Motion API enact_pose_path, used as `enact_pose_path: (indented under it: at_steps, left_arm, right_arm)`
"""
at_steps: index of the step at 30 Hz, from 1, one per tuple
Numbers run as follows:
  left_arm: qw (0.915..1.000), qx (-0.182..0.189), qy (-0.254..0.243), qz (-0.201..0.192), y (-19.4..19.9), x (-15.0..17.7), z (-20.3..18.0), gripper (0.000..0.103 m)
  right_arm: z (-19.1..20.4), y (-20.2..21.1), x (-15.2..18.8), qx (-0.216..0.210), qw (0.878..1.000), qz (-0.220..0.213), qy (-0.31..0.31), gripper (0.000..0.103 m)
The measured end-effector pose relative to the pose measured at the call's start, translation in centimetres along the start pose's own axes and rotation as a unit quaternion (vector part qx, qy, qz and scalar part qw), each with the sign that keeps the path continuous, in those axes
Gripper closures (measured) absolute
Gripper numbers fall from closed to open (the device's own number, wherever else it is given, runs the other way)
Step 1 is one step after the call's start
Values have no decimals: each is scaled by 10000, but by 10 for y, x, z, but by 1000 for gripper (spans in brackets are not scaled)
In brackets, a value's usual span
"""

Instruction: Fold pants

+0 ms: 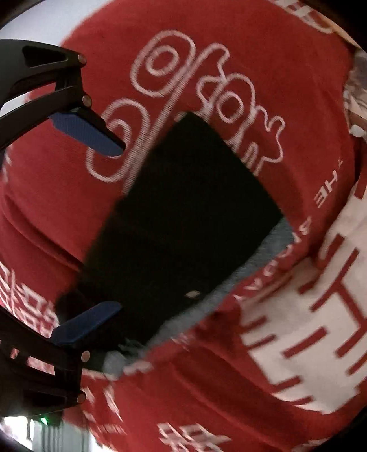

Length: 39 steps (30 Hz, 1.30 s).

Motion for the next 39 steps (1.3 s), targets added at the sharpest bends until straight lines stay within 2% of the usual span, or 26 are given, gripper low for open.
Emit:
enact_pose_path:
  at_steps: [4,7,11,16,19,23,24,27,29,30,31,32,33,34,36,37,38,39]
  left_arm:
    - [9995,272,137,-41,-16,-2,9,0]
    - [9973,662,318,24,-30,13,10,0]
    - [9922,1086,587,-145,-33,7,5,0]
    - [9881,1237,863,-292,-36,-2,5,0]
    - [9889,1149,898,-287,-31,-3,1,0]
    - [9906,1070,472,-708,-8,-7,-20,0]
    - [9914,996,443,-725,-11,-9,-21,0]
    - [9945,687,683,-394,-36,-14,-10,0]
    - [9955,537,645,-437,-39,-17,-12,0]
    - [9968,386,563,-426,-39,-17,-15,3]
    - [9980,115,458,-428,-40,-17,-17,15]
    - [9978,-327,308,-489,-41,-16,-18,23]
    - [9968,-547,214,-543,-41,-15,-19,41]
    - [9937,-931,43,-620,-41,-15,-18,57]
    - [9895,-1213,-266,-741,-39,-13,-20,62]
    - [9847,-1387,-525,-913,-36,-12,-23,63]
    - [9725,-1717,-1027,-1191,-34,-8,-32,63]
    - [9567,-2035,-1478,-1462,-32,-4,-41,64]
  right_arm:
    - [4,-10,-2,-10,9998,110,154,0]
    - [1,-19,3,-23,9995,241,179,0]
    - [-1,-27,8,-23,9994,277,222,0]
    - [-1,-33,9,-72,9993,240,268,0]
    - [-2,-35,9,-23,9994,243,246,0]
    - [2,-24,1,24,9994,24,349,0]
    - [2,-22,-1,42,9993,-1,366,0]
    - [-1,-14,-11,150,9990,-100,416,0]
    - [-1,-7,-23,266,9980,-213,527,0]
    - [-1,-5,-28,316,9975,-242,576,0]
    - [-1,-3,-35,396,9968,-273,646,0]
    - [2,1,-47,477,9955,-324,747,0]
    - [6,5,-56,508,9949,-349,798,0]
    - [11,10,-68,540,9939,-400,874,0]
    - [31,23,-97,515,9915,-523,1076,0]
    - [39,26,-105,493,9906,-551,1150,0]
    - [54,32,-119,457,9890,-568,1290,0]
    - [68,34,-130,410,9874,-545,1431,0]
Point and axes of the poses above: each gripper's, at about its wrist camera, not at the fingertips, and y roughly against the way its jaws point, z to its left, x to its underside, the point moved 7 cm from there along -y, roughly the way its jaws point, and after that the axes turned 15 degrees about -x, right-handed, at the moved point
